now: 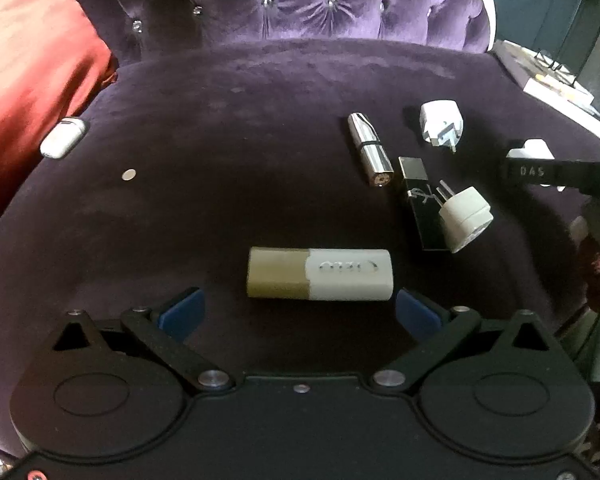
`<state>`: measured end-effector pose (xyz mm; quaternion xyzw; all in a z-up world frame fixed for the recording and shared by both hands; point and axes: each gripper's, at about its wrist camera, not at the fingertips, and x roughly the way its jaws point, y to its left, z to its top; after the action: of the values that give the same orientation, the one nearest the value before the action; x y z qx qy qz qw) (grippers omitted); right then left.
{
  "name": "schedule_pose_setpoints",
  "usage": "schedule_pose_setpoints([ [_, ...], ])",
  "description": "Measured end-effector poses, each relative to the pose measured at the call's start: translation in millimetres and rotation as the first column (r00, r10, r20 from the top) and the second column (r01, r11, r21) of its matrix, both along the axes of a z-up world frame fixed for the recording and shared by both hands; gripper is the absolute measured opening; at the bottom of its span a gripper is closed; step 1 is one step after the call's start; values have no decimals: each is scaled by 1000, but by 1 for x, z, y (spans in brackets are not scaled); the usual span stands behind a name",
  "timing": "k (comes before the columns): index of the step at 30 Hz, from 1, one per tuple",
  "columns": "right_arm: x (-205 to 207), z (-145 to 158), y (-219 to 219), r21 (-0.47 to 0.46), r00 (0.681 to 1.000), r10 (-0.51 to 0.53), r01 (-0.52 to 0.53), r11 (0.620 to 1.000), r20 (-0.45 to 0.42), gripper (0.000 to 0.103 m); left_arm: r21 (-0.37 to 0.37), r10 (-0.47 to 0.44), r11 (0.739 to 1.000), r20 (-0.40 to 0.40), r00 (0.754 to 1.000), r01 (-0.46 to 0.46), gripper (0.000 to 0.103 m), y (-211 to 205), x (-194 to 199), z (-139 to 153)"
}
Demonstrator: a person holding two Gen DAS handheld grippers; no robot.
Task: Organize rigid objects
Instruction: 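Close the left tool on the white-and-gold tube while the right tool grasps the white plastic clip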
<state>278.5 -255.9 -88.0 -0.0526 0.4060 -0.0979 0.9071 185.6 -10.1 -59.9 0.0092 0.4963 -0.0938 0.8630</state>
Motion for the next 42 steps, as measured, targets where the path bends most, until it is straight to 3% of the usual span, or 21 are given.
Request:
schedule_pose_setpoints([
  [6, 4, -3, -16, 146, 997, -76, 80, 986, -31, 103, 44, 29, 999, -28, 999, -28, 99, -10, 7, -8],
  [22, 7, -6, -18, 138, 997, -63, 69, 988, -53, 103, 63, 39, 997, -33, 999, -37, 101, -14, 14, -17],
  [27, 2, -2, -13, 141, 999, -20, 27, 990, -45, 82, 53, 28, 998, -15, 999, -28, 94, -15, 13, -16],
  [29, -4, 4, -10, 150, 1000, 3, 0, 989, -19, 16, 47, 16, 999, 9, 1000, -16, 79, -16, 9, -12],
  [30, -6, 6, -10, 177, 1000, 6, -2, 984, -26, 10, 49, 13, 999, 12, 1000, -13, 79, -17, 8, -11],
  [31, -7, 5, -9, 187, 1000, -7, 12, 982, -30, 12, 51, 14, 999, 12, 1000, -14, 79, -18, 7, -12],
  [33, -10, 4, -6, 165, 1000, -20, 23, 986, -19, 36, 54, 18, 998, 16, 1000, -19, 80, -19, 6, -11],
  [34, -10, 5, -5, 149, 1000, -25, 26, 988, -12, 65, 57, 17, 998, 18, 1000, -18, 80, -19, 5, -12],
  [35, -12, 7, -4, 136, 999, -39, 39, 990, 1, 75, 57, 18, 998, 19, 1000, -19, 80, -19, 6, -12],
  [39, -12, 16, -5, 181, 995, -84, 73, 981, 53, 75, 54, 21, 998, 15, 1000, -22, 80, -19, 8, -12],
  [40, -9, 17, -8, 195, 992, -115, 102, 975, 56, 80, 53, 21, 998, 13, 1000, -22, 80, -19, 8, -12],
  [42, 1, 17, -19, 284, 980, -198, 183, 941, 27, 82, 54, 20, 998, 13, 1000, -21, 80, -18, 7, -12],
])
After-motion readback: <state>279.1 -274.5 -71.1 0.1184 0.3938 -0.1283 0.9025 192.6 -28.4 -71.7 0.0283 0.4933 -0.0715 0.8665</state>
